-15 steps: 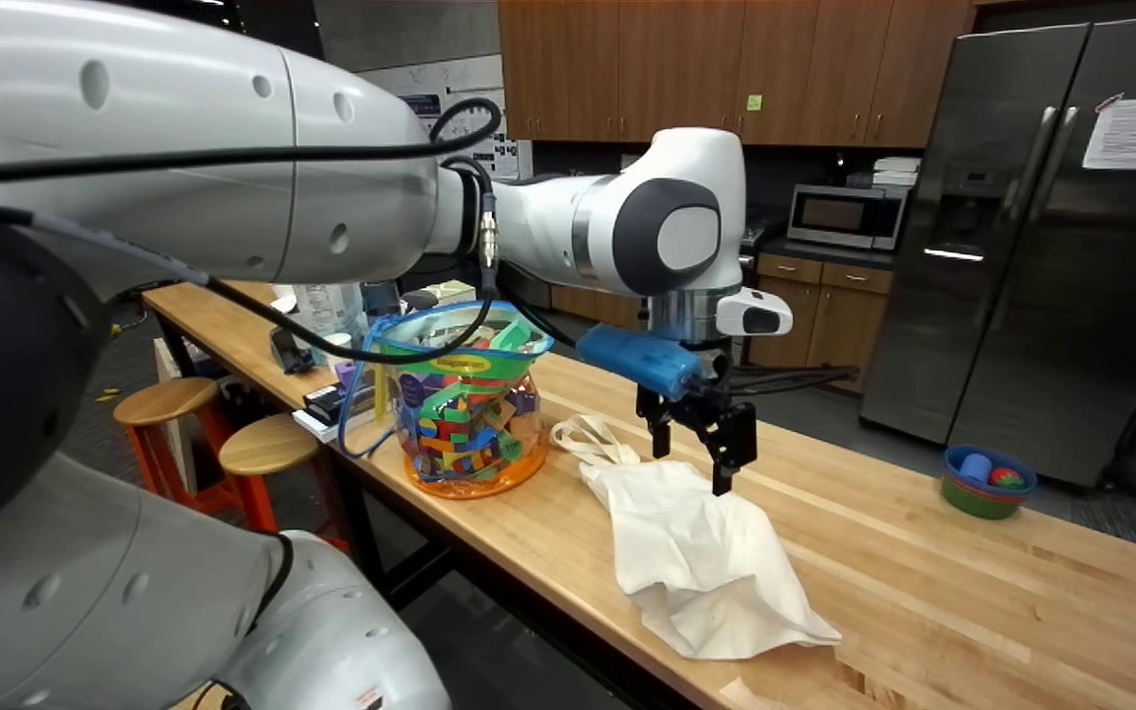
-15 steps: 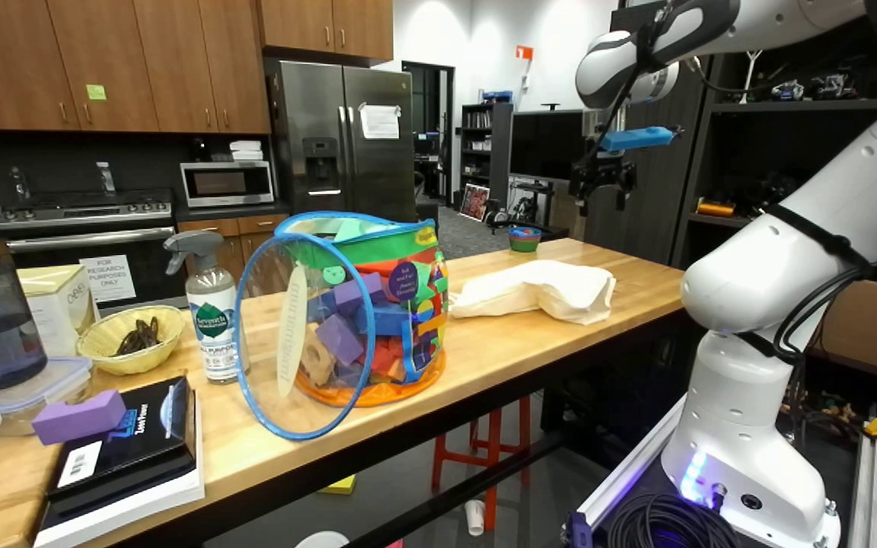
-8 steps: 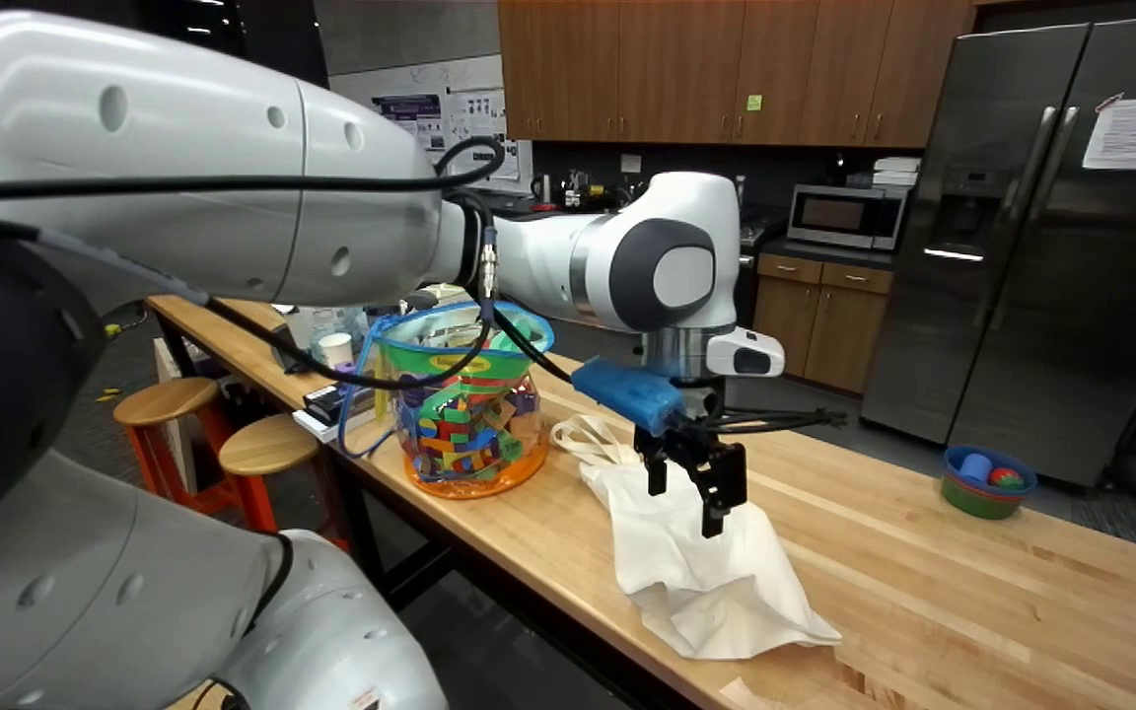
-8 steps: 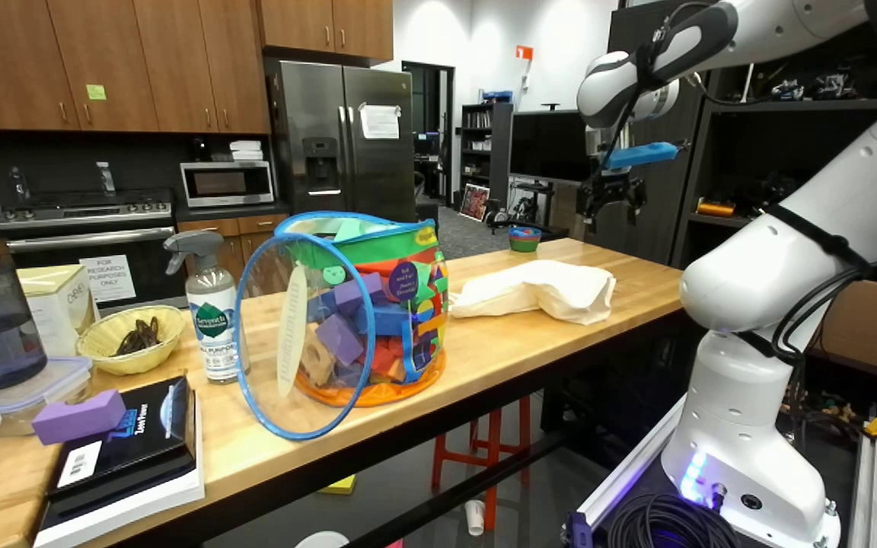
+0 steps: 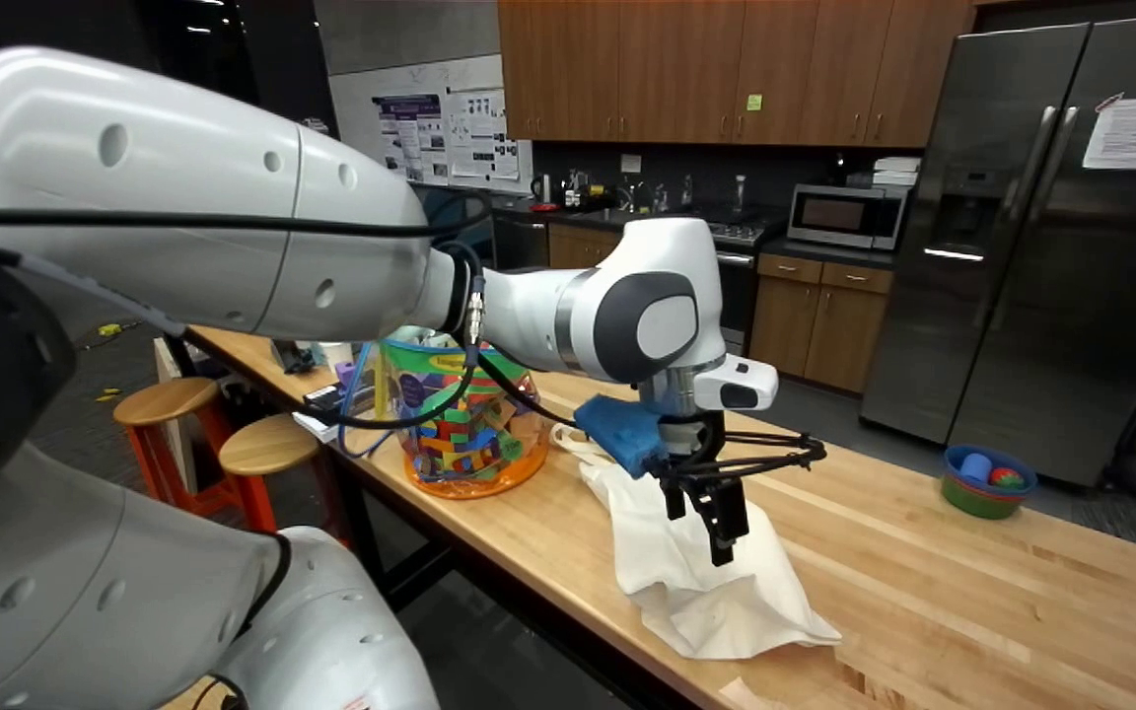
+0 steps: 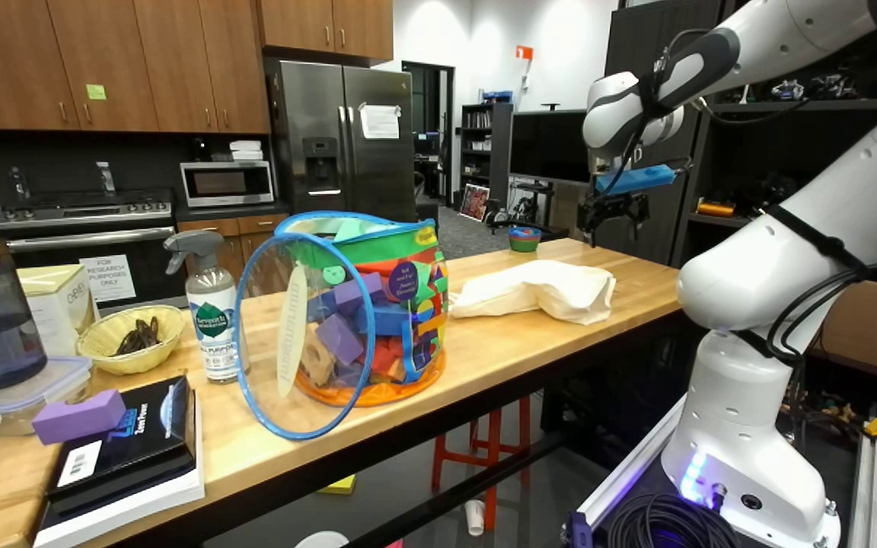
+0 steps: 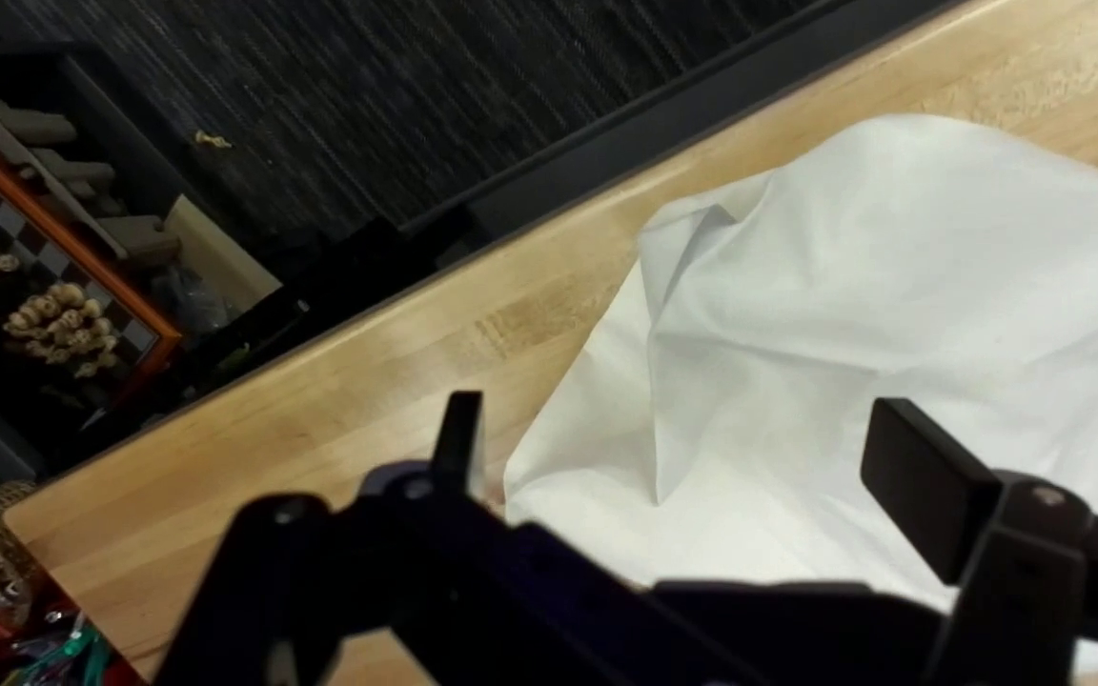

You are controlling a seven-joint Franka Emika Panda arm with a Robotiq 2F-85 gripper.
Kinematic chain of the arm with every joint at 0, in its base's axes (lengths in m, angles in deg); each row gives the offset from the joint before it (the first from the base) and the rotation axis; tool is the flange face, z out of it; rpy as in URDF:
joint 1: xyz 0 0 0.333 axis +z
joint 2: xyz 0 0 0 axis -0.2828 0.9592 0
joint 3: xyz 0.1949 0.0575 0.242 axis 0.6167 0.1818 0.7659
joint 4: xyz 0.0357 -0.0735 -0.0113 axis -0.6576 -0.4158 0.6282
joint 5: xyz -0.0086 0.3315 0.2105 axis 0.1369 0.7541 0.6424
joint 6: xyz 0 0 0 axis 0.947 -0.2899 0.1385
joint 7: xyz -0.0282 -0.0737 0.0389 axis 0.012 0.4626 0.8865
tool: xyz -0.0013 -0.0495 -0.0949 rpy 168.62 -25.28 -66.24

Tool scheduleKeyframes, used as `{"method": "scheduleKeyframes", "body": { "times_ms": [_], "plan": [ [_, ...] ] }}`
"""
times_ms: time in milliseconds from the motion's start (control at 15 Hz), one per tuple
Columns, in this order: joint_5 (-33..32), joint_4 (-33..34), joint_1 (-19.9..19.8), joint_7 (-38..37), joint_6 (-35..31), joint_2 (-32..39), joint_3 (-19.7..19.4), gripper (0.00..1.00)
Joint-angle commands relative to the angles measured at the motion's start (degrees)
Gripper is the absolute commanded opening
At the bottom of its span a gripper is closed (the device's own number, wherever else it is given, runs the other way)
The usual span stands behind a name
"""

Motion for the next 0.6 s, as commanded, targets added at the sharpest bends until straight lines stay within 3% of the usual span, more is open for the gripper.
{"method": "scheduleKeyframes", "body": {
  "times_ms": [0,533],
  "plan": [
    [-2.0,-4.1,-2.8,-4.6,-6.1,-2.2,1.9,1.00],
    [-5.6,-10.8,-8.9,-13.8,-19.8,-2.9,5.4,1.00]
  ]
}}
